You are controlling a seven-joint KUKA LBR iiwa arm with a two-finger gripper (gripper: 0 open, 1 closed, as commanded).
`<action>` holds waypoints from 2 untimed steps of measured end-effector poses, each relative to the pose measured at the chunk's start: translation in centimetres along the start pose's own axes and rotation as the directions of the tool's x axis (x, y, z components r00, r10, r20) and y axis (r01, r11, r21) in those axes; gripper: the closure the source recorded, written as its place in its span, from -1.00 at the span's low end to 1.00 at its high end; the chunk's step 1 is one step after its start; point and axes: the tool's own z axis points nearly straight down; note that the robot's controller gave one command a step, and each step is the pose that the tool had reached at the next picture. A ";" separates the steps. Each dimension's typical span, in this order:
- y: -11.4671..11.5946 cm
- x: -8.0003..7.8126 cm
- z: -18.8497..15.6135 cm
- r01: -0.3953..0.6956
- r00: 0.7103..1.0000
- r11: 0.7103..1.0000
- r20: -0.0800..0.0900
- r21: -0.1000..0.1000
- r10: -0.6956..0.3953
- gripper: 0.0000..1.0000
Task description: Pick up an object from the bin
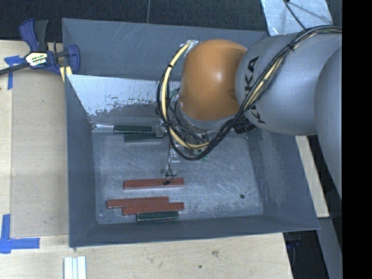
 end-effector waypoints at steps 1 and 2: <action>0.4 3.6 10.4 0.068 0.998 0.998 -0.008 0.001 -0.068 -1.00; 0.5 3.4 9.8 0.068 0.998 0.998 -0.005 -0.001 -0.068 1.00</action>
Offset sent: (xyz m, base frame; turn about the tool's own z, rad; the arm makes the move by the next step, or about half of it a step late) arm -0.0347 0.0052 -0.1020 -0.0688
